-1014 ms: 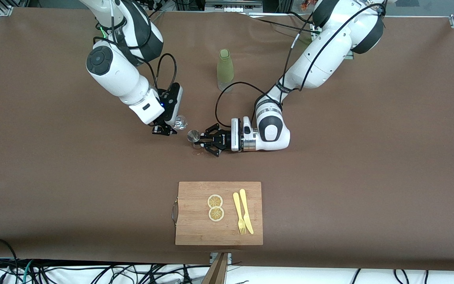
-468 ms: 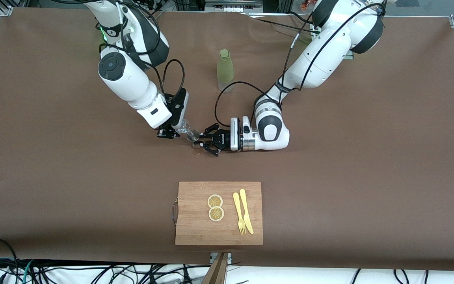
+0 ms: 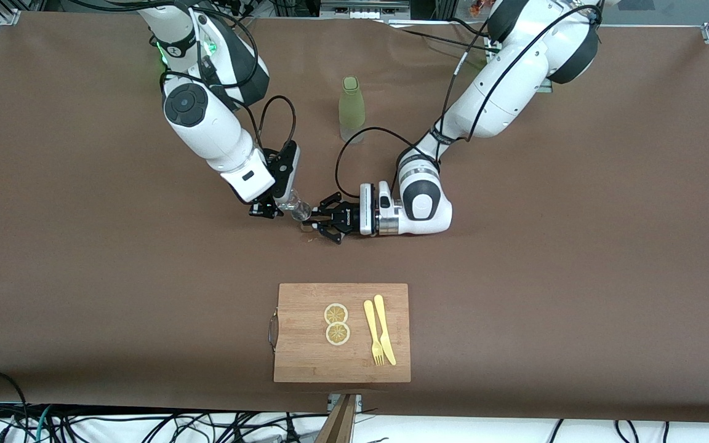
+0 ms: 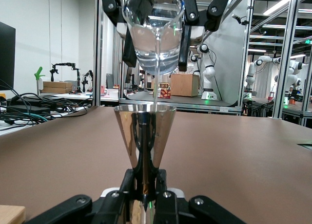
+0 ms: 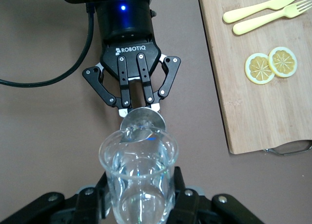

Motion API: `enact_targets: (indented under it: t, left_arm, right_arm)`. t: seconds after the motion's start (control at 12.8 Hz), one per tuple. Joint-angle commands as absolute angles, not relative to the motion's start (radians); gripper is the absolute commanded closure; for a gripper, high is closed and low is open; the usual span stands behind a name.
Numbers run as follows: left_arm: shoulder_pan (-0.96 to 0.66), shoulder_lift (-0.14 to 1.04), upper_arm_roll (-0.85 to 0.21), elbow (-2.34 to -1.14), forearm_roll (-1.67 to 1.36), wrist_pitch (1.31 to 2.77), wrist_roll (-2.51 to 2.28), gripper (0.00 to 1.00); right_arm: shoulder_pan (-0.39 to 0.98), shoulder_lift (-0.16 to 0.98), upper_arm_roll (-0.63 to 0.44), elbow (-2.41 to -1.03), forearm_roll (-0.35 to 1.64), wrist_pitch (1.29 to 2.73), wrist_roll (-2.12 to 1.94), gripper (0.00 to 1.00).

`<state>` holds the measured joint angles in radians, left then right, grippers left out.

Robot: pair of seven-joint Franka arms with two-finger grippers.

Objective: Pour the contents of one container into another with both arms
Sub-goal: 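Tilt the glass with the right gripper, pouring water into the jigger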

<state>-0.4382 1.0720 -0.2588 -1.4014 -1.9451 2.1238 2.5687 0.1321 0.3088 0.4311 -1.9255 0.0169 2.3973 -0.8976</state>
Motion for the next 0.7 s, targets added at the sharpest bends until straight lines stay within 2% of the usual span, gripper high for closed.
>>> enact_targets:
  t: [0.0,0.62]
  left_arm:
    - [-0.454,1.089,-0.258,-1.373,-1.993,2.145,2.641,1.0]
    - [-0.453,1.089,-0.256,-1.374,-1.993,2.145,2.643,1.0]
  right_arm:
    - [0.14,0.321,0.43,-1.905,-0.008,2.402,-0.871,0.61]
    - [0.14,0.321,0.43,-1.907,0.0,2.405,-0.862,0.61]
